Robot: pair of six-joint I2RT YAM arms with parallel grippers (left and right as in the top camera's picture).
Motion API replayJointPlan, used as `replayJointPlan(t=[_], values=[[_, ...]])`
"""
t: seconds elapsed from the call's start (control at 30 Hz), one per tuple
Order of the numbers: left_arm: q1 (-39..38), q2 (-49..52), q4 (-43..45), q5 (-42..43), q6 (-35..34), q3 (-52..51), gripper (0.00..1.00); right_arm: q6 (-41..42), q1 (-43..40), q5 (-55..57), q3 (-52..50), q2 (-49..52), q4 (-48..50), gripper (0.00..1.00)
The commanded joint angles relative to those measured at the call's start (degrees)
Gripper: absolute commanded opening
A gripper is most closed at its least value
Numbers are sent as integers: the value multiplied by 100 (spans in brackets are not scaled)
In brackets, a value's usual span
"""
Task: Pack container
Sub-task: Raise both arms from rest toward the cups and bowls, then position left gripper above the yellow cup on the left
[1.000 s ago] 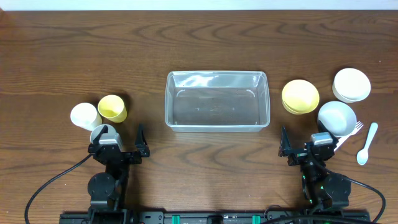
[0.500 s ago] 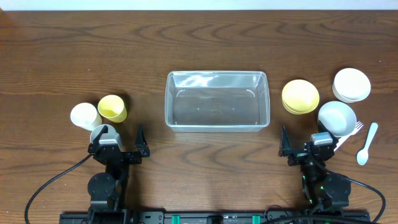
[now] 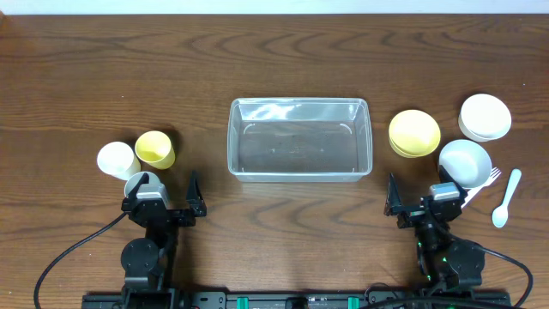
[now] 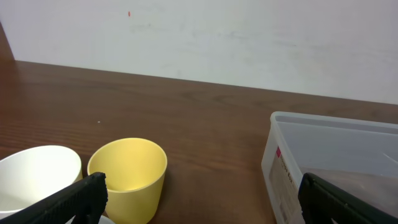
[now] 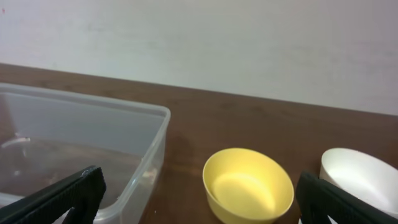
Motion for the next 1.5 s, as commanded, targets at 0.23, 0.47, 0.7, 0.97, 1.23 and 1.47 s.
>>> replayJointPlan(t=[0.23,0.47,0.7,0.97,1.23,1.47], values=[[35,-35,-275,-175,-48,-55,98,-24,57,-42,-9,-31,70,99],[35,-35,-278,-177,-201,-55,98,369,57,-85,-7,-31,9,99],[35,72,-986,-173,-678,575,98,774,57,83,463,275,-323,99],[35,1648,-2931,-175,-675,3062,98,715,57,85,2236,2448,-1078,99],[35,4046,-5541,-177,-671,5661,98,151,57,-367,5154,5781,-3818,99],[35,5230,-6546,-173,-656,6594,98,256,57,-472,6548,7517,-4754,92]])
